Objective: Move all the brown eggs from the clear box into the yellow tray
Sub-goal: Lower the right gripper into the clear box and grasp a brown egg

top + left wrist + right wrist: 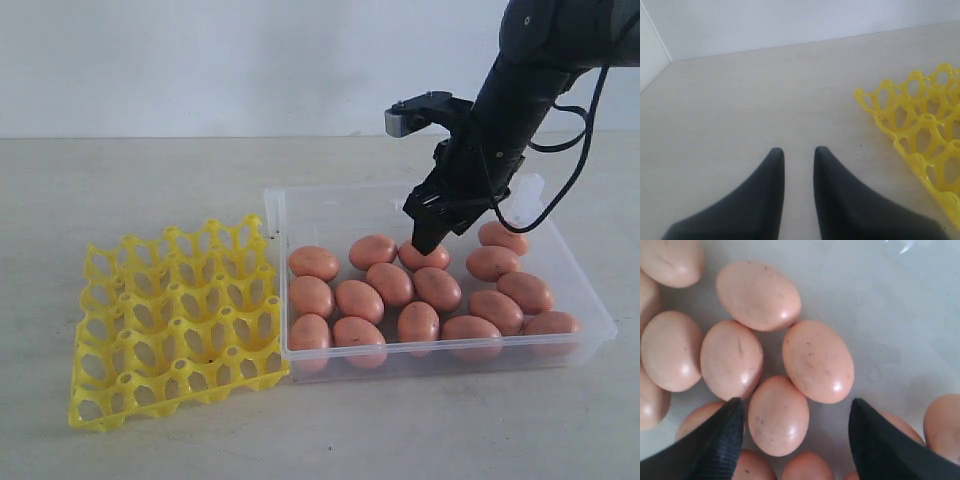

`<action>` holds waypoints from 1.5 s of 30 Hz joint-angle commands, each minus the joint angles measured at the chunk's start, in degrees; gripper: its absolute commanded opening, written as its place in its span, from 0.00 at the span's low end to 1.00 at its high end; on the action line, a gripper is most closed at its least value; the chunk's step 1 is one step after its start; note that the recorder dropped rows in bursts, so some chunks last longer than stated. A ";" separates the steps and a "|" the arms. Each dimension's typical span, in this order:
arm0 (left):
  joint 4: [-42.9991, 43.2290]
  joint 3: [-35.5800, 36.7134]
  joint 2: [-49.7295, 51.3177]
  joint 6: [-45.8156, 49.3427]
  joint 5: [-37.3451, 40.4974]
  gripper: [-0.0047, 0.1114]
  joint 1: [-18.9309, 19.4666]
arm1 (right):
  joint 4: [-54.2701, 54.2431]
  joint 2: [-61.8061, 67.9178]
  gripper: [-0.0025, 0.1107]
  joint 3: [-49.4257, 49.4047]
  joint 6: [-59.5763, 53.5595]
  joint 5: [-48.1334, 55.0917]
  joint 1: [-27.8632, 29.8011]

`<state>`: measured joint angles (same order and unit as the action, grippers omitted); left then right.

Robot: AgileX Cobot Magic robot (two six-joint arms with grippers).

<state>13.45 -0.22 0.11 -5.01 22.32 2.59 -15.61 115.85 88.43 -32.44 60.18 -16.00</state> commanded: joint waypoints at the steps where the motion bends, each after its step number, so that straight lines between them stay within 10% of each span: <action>1: -0.11 0.22 -0.11 -0.11 -0.41 0.23 0.12 | -0.19 1.44 0.54 0.24 0.72 2.01 0.03; 39: -0.11 0.22 -0.11 -0.11 -0.41 0.23 0.12 | -1.30 9.18 0.54 0.24 7.29 3.05 0.03; 45: -0.11 0.22 -0.11 -0.11 -0.41 0.23 0.12 | -0.70 9.41 0.02 0.24 8.46 4.41 0.03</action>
<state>13.45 -0.22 0.11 -5.01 22.32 2.59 -17.14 124.82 88.56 -24.37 63.33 -16.00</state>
